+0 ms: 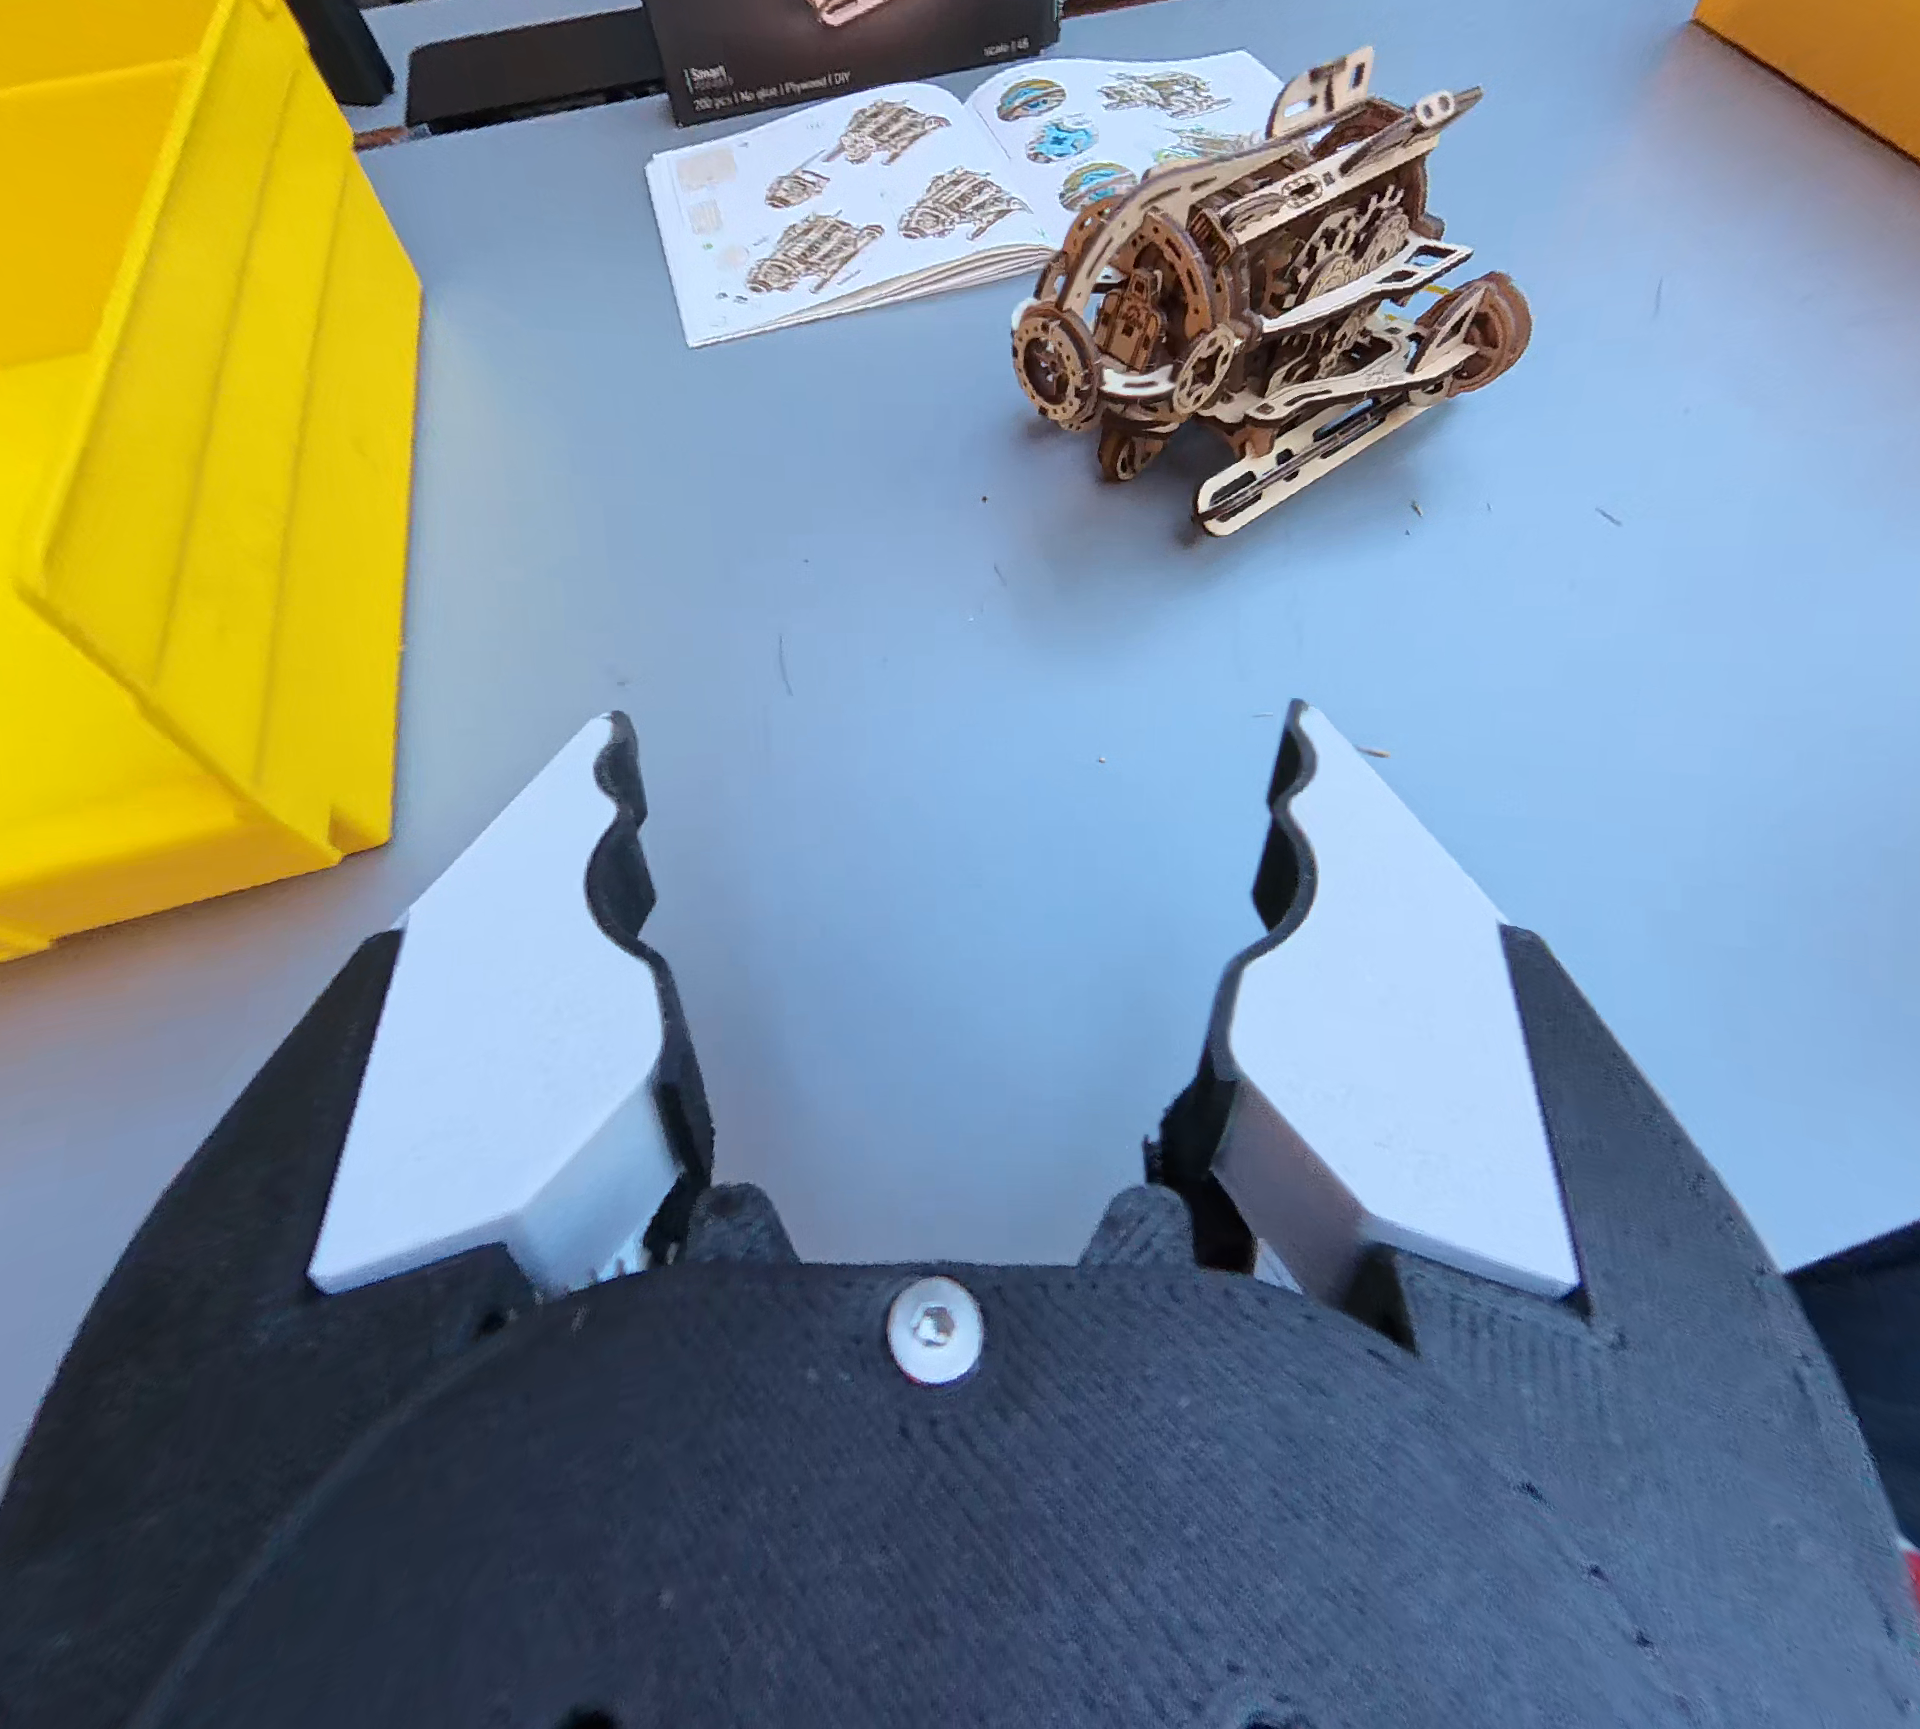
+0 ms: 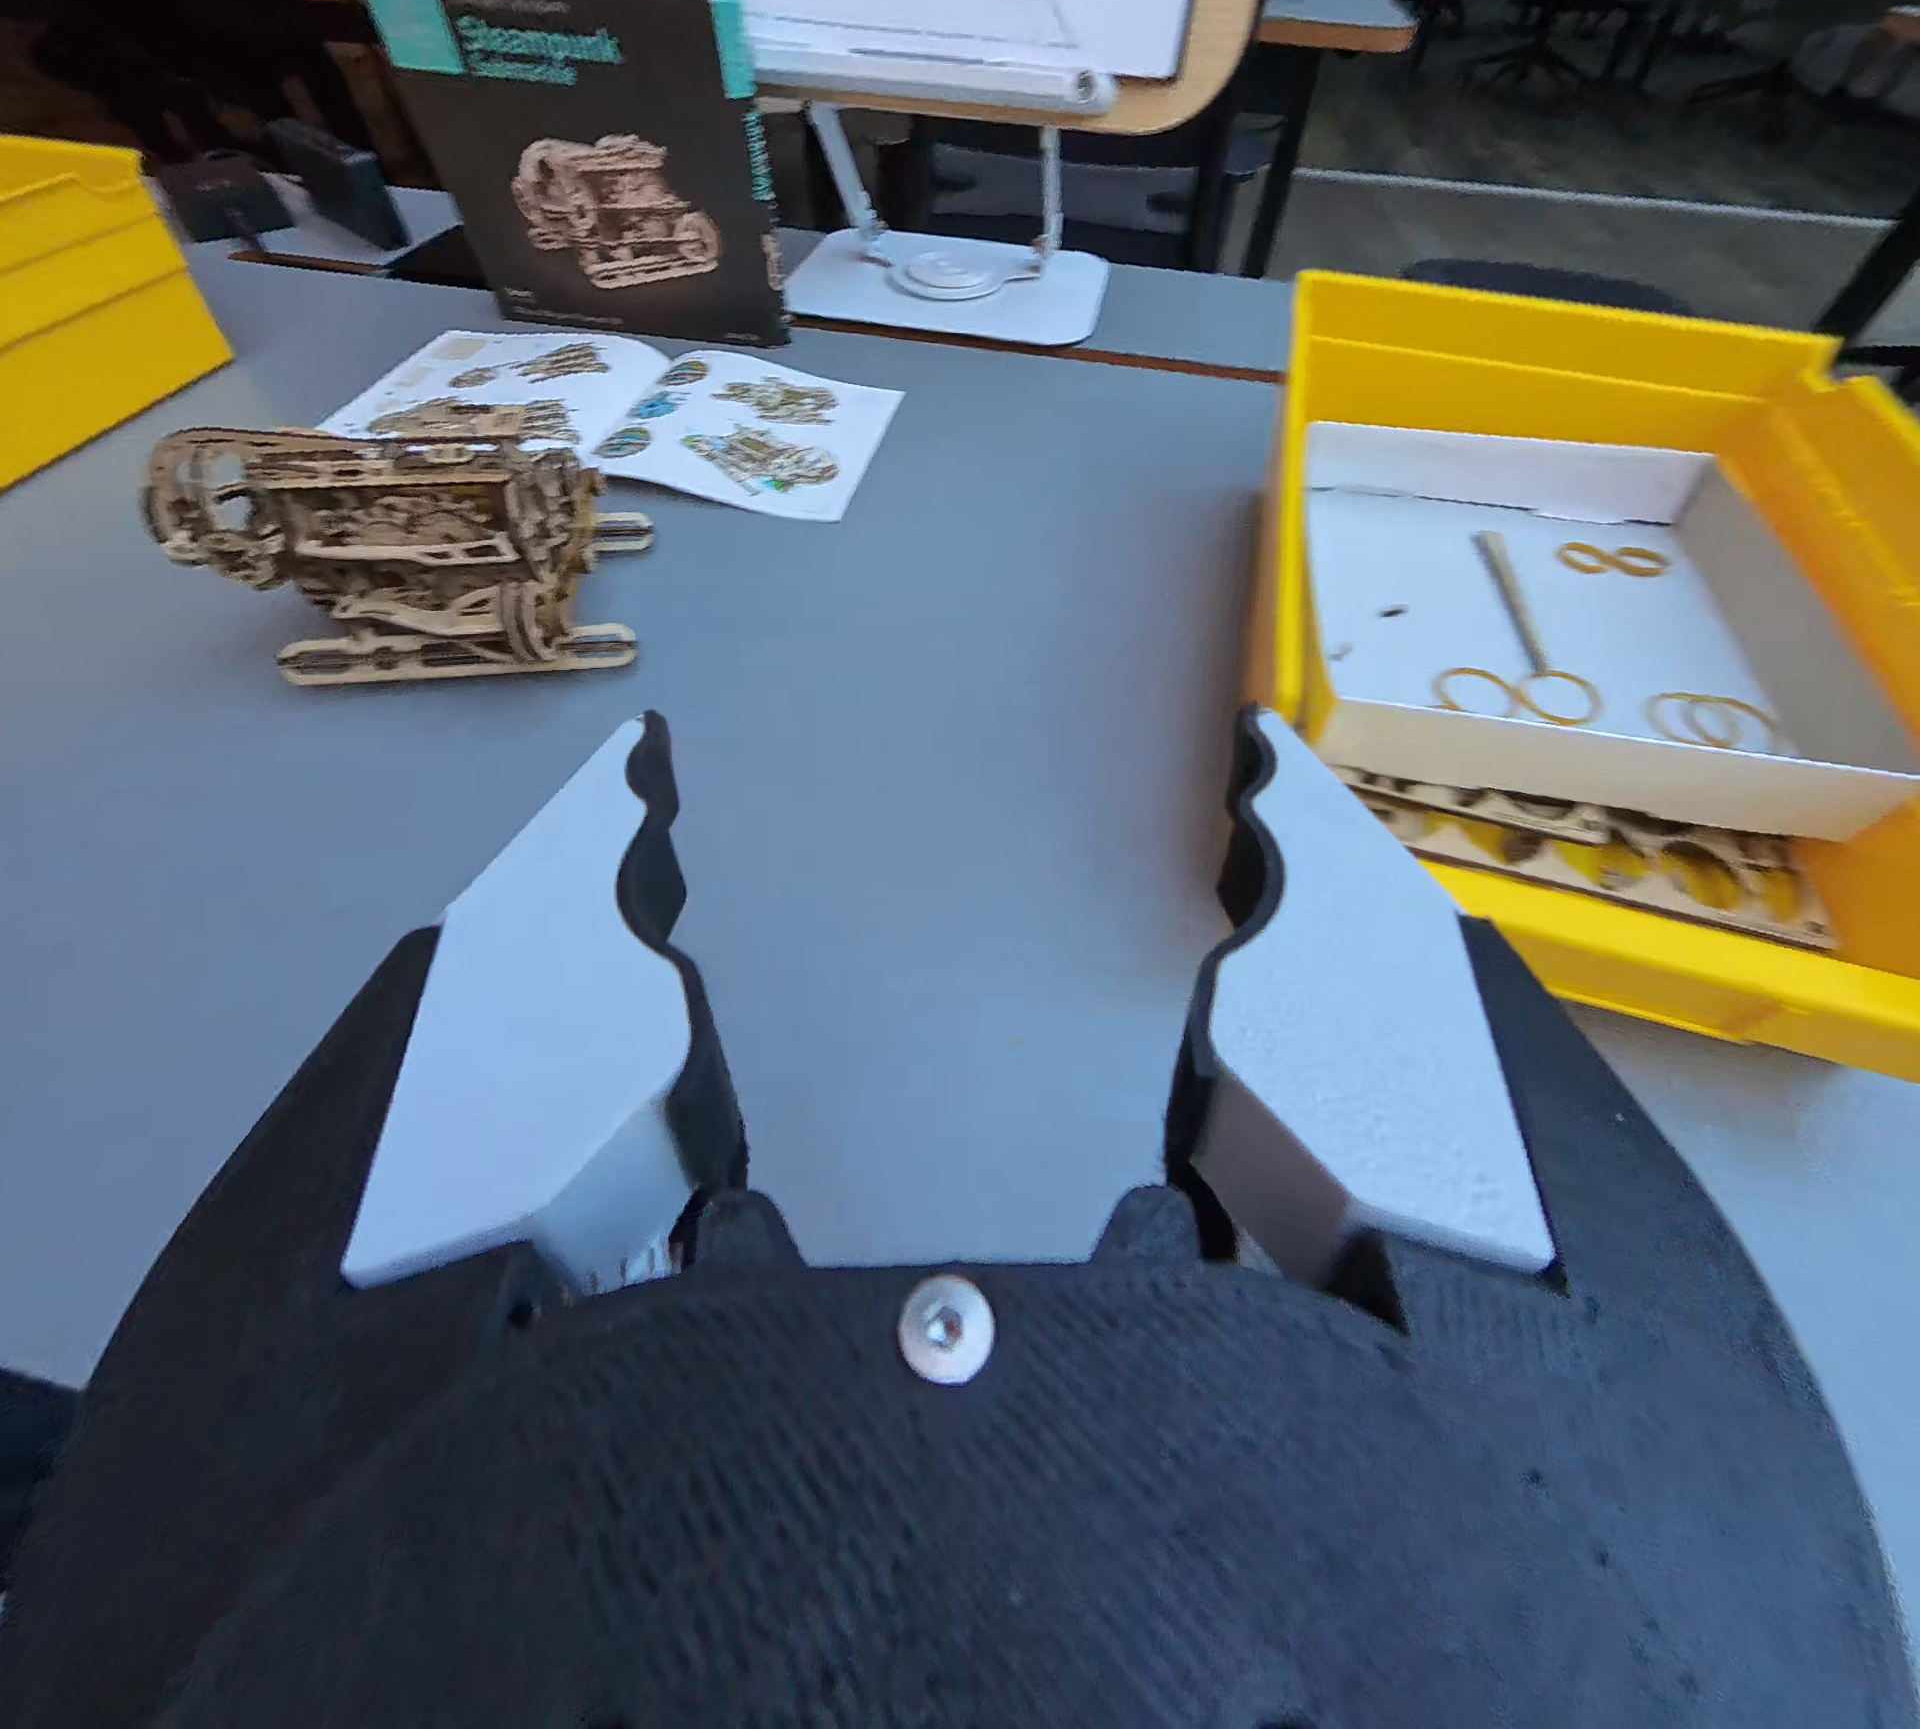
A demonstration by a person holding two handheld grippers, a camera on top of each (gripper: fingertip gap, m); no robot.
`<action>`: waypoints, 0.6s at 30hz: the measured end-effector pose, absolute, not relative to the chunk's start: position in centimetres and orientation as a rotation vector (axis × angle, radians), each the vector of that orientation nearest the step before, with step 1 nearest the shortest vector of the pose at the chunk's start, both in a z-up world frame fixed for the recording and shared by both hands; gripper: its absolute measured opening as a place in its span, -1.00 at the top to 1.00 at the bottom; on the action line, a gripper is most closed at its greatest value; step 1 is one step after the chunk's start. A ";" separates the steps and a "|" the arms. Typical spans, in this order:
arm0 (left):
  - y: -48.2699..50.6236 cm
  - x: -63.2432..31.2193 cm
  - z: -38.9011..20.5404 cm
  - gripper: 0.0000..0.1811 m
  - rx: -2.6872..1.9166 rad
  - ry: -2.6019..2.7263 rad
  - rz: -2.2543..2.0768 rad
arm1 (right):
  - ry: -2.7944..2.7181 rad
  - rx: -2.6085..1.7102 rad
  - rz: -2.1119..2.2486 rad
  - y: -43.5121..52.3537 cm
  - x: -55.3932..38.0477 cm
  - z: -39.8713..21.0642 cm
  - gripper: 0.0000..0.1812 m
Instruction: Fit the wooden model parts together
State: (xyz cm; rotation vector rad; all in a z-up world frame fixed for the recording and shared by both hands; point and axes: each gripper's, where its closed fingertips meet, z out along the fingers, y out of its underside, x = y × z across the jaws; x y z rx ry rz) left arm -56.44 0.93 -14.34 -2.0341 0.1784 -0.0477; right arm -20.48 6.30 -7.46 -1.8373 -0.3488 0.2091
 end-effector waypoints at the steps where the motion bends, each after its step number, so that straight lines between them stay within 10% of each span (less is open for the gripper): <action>1: 1.2 -56.2 -14.5 -0.35 -2.044 0.176 -0.070 | -0.384 -1.863 0.244 6.4 -22.1 -8.4 -0.24; 8: 2.9 -56.1 -16.3 -0.54 -2.085 0.212 -0.025 | -0.560 -2.010 0.289 7.6 -29.2 -14.3 -0.63; 18: 3.6 -57.7 -16.5 -0.58 -2.105 0.149 -0.015 | -0.566 -2.076 0.283 9.1 -31.3 -17.0 -0.66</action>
